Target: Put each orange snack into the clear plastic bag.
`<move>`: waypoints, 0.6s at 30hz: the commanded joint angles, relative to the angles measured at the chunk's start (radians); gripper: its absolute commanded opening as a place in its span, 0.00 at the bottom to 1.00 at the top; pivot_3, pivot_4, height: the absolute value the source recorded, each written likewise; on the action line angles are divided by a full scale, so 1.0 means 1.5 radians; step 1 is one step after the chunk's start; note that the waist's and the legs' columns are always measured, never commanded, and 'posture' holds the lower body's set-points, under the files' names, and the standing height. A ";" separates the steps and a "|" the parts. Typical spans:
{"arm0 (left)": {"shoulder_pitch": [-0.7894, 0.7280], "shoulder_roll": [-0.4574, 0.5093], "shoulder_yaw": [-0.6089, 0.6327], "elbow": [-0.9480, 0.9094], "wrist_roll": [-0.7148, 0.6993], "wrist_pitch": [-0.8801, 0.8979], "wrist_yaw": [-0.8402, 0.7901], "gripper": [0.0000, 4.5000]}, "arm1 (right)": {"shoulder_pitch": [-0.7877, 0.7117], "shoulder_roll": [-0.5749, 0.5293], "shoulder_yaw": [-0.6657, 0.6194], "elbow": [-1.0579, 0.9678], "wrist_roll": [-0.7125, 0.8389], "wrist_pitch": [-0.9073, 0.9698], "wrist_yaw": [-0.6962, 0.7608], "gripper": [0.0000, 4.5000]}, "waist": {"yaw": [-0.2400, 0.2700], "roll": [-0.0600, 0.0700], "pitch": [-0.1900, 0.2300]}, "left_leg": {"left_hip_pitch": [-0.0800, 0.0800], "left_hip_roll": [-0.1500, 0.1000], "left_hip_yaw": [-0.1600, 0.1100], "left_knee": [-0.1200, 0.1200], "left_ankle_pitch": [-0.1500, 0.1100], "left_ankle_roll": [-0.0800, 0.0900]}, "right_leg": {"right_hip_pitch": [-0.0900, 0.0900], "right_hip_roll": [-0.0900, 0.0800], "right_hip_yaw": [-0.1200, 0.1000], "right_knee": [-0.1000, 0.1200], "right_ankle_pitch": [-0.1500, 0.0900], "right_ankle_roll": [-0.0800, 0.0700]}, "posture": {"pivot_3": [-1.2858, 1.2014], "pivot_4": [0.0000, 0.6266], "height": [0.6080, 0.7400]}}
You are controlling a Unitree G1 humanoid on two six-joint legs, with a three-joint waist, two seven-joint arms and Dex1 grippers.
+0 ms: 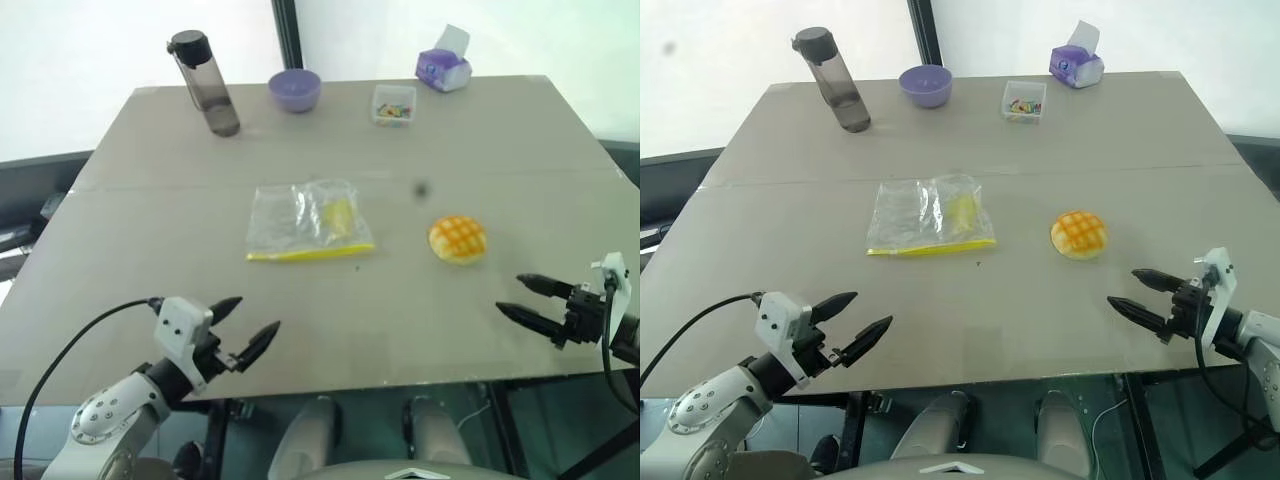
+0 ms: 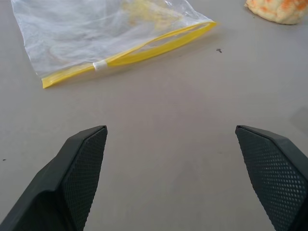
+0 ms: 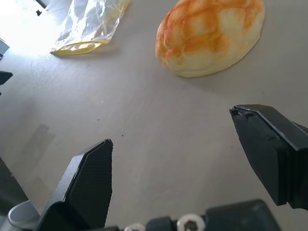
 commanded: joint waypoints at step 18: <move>-0.409 0.073 0.043 0.382 -0.089 0.205 0.013 1.00 | -0.072 0.015 0.103 -0.195 -0.053 -0.068 -0.020 0.98 | -0.002 -0.001 0.001 | -0.001 -0.001 -0.004 0.001 0.000 0.000 | 0.000 0.001 -0.002 0.001 0.001 0.001 | 0.52 0.24 0.99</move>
